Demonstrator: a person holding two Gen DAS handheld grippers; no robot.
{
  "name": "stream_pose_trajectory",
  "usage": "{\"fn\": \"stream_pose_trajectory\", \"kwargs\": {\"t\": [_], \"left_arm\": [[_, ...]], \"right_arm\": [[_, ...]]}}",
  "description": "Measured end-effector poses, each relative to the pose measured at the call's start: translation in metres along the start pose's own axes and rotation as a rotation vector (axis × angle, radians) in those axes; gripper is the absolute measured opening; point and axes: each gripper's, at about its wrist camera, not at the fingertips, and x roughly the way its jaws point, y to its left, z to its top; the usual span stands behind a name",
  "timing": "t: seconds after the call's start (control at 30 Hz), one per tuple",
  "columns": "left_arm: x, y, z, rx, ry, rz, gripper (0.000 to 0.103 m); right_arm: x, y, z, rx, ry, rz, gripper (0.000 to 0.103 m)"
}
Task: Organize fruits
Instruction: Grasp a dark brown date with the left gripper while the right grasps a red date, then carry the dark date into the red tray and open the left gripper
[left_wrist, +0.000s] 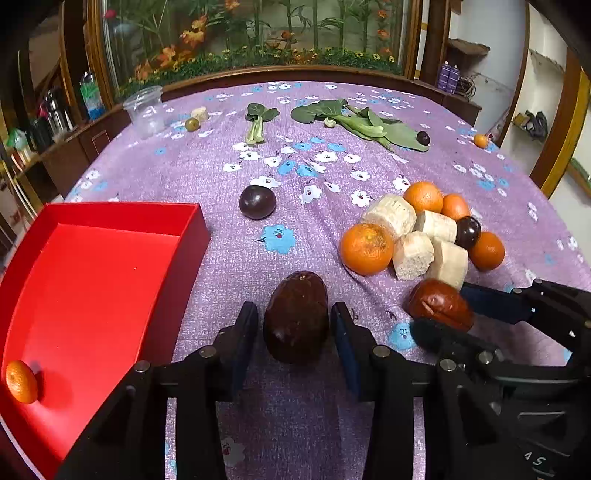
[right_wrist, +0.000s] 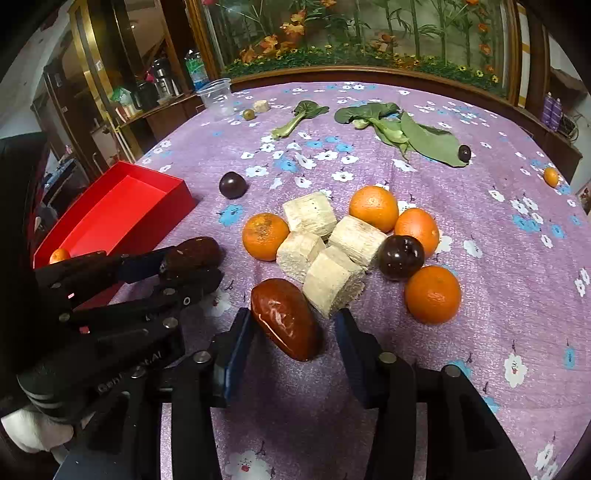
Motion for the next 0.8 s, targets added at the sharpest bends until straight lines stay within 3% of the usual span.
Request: {"fn": "stream_pose_trajectory", "kwargs": {"t": [0.27, 0.6, 0.8], "left_arm": [[-0.024, 0.005, -0.008, -0.040, -0.039, -0.044, 0.032], [-0.070, 0.050, -0.029, -0.175, -0.101, -0.063, 0.032], [-0.091, 0.092, -0.038, -0.257, -0.141, -0.032, 0.032]], "right_arm": [[-0.008, 0.005, -0.007, 0.024, 0.003, 0.005, 0.031], [-0.036, 0.025, -0.013, 0.026, -0.037, 0.068, 0.028], [-0.047, 0.046, -0.009, 0.010, -0.055, 0.118, 0.027]]}}
